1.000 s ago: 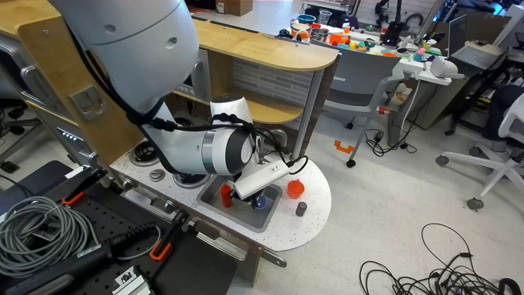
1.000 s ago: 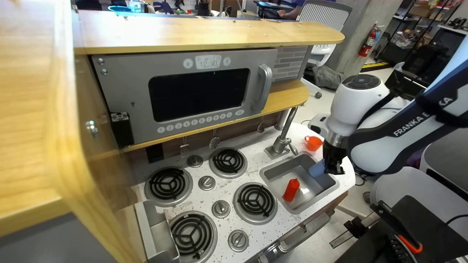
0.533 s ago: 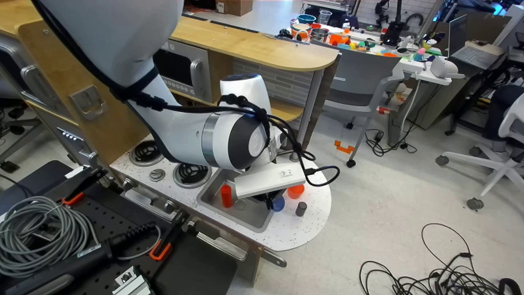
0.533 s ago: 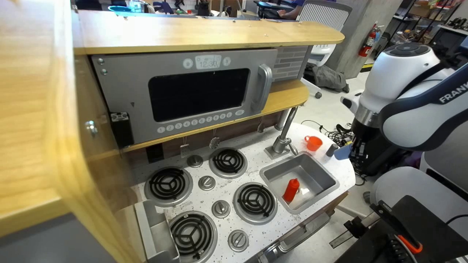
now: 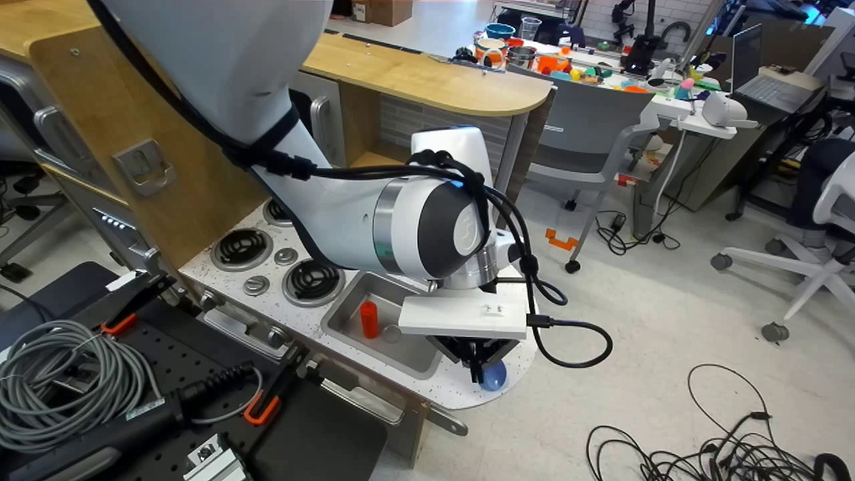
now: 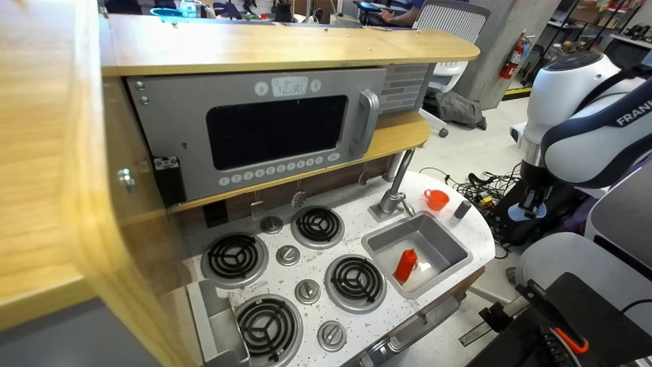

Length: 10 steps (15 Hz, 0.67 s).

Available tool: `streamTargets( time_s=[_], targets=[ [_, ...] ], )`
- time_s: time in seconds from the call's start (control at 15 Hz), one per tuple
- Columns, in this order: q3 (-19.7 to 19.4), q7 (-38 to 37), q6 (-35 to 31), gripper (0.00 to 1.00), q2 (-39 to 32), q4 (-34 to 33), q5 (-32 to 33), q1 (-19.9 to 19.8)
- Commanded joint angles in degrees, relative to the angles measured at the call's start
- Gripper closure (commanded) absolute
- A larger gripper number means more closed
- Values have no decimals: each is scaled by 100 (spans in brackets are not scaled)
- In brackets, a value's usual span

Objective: Remove the blue cup from the sink and put it on the sink counter

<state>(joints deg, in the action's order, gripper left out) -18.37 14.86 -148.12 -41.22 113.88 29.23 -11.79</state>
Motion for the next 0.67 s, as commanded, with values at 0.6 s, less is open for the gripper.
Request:
streamTargets(
  time_s=[0.6],
  targets=[
    [962,252,2314,99,-736,-1614,-1659,-572]
  ],
)
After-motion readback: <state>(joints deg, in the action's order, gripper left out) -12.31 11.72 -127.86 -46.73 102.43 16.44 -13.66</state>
